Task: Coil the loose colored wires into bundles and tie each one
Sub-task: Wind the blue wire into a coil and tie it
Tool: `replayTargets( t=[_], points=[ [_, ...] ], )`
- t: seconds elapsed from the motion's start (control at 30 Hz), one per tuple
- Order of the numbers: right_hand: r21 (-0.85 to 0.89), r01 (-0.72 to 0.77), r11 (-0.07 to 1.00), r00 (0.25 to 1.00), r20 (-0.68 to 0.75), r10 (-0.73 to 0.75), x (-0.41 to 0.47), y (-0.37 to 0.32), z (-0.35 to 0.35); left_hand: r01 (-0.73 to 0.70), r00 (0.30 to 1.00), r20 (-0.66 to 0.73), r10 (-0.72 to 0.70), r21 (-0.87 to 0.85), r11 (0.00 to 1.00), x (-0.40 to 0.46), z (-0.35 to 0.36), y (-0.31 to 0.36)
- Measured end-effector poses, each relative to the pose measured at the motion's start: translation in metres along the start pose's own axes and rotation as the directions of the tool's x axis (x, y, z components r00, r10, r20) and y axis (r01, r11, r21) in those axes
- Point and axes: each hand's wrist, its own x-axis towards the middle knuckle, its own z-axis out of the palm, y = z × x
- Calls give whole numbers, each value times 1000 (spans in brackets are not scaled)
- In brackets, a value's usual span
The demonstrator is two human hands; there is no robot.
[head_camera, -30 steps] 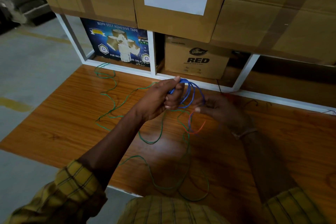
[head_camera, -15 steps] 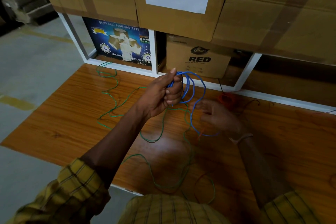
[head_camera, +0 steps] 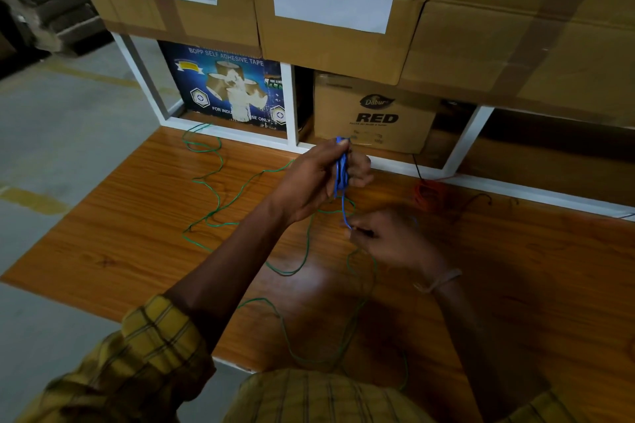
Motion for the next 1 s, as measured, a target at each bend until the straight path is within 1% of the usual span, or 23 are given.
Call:
replayTargets(
  t=[0.03, 0.07, 0.1, 0.13, 0.17, 0.23, 0.27, 0.3, 0.33, 0.37, 0.4, 0.43, 0.5, 0.53, 0.57, 0.63, 0.7, 0.8, 0.9, 1.0],
  points=[
    [26, 7, 1000, 1000, 16, -8, -2, -2, -2, -15, 1000, -9, 16, 133, 991, 0, -1, -1],
    [109, -16, 994, 999, 52, 10, -5, -4, -6, -28, 999, -14, 33, 288, 957, 0, -4, -3],
    [242, -55, 969, 995, 99, 32, -7, -7, -9, -36, 999, -15, 49, 461, 887, -1, -6, -6],
    [370, -97, 924, 987, 154, 42, -9, -9, -14, -47, 998, 0, 60, 618, 785, -2, -9, -9],
    [463, -115, 879, 980, 195, 26, -10, -11, -20, -54, 998, 23, 55, 748, 662, -3, -11, -12],
    [523, -86, 848, 972, 231, -43, -9, -12, -35, -48, 999, 44, 20, 908, 417, -1, -13, -14],
    [534, -71, 843, 968, 240, -70, -9, -10, -44, -32, 999, 34, 1, 943, 332, 0, -13, -14],
    [554, -65, 830, 966, 244, -87, -9, -7, -53, -21, 1000, 22, 0, 959, 282, 0, -13, -12],
    [585, -55, 809, 967, 233, -103, -9, -3, -61, -17, 1000, 13, 15, 965, 262, -1, -15, -11],
    [625, -39, 780, 972, 204, -115, -9, 2, -68, -21, 999, 12, 36, 963, 269, -2, -16, -9],
    [669, -14, 743, 978, 164, -129, -9, 5, -73, -32, 999, 19, 49, 953, 302, -4, -19, -8],
    [728, 2, 685, 983, 125, -136, -10, 9, -77, -41, 999, 26, 46, 930, 366, -7, -20, -7],
    [843, 2, 538, 992, 66, -107, -8, 15, -79, -50, 999, 46, 22, 842, 537, -12, -16, -5],
    [875, 6, 485, 995, 42, -88, -6, 17, -80, -53, 998, 54, 18, 784, 618, -13, -13, -4],
    [893, 19, 449, 997, 16, -74, -4, 18, -80, -61, 998, 64, 20, 728, 683, -15, -8, -2],
    [900, 62, 431, 997, -41, -58, 1, 20, -81, -71, 996, 92, 19, 610, 789, -17, -2, 0],
    [877, 92, 471, 995, -94, -20, 4, 24, -82, -54, 994, 105, -1, 519, 853, -17, -2, 1],
    [737, 101, 669, 984, -173, 41, 11, 32, -77, -21, 993, 112, -28, 420, 907, -20, 1, 5],
    [606, 76, 792, 984, -174, 38, 19, 40, -62, -1, 994, 108, -30, 273, 962, -19, 1, 5],
    [489, 14, 872, 983, -169, 79, 22, 47, -43, 3, 991, 134, -8, 41, 999, -17, -1, 7]
  ],
)
